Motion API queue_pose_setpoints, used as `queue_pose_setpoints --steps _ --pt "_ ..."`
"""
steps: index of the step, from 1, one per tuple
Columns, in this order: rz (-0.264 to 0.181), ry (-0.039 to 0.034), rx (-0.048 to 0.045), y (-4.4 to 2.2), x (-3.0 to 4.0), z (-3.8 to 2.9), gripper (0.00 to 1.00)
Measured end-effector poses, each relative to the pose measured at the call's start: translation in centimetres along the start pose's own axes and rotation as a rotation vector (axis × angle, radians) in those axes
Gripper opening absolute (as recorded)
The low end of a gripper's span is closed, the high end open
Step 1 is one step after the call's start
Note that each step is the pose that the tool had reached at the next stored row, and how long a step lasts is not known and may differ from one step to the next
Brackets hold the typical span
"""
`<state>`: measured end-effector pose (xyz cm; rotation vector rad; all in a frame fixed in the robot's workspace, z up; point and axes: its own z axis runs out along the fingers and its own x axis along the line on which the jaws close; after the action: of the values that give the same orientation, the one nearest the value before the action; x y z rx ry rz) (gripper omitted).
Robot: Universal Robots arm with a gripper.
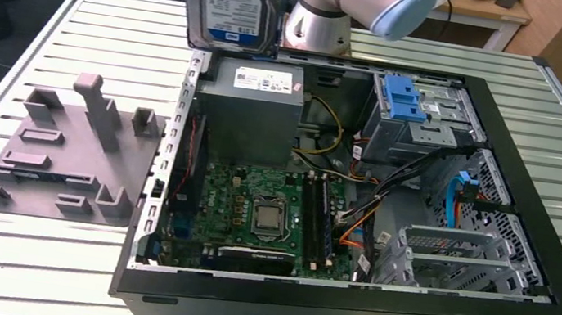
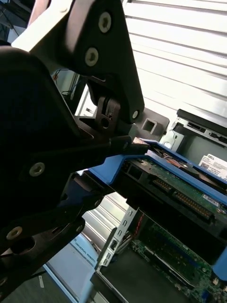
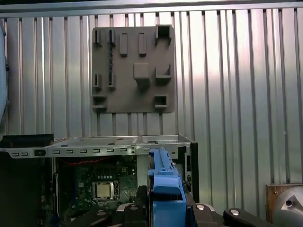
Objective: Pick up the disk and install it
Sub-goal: 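Pick up the disk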
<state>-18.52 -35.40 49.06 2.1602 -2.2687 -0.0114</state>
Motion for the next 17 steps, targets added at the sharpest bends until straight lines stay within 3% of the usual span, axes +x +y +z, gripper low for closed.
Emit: queue_pose_setpoints --steps 9,10,13,17 --pt "0.0 0.0036 0.0002 -3.33 -0.15 0.06 0.36" --pt "0.0 0.0059 0.0004 -4.66 -0.19 0.09 0.36" --pt "0.0 0.0069 0.0005 -4.76 0.3 0.12 0.36" --pt "0.0 0.007 0.0007 -4.82 1.57 0.16 0.36"
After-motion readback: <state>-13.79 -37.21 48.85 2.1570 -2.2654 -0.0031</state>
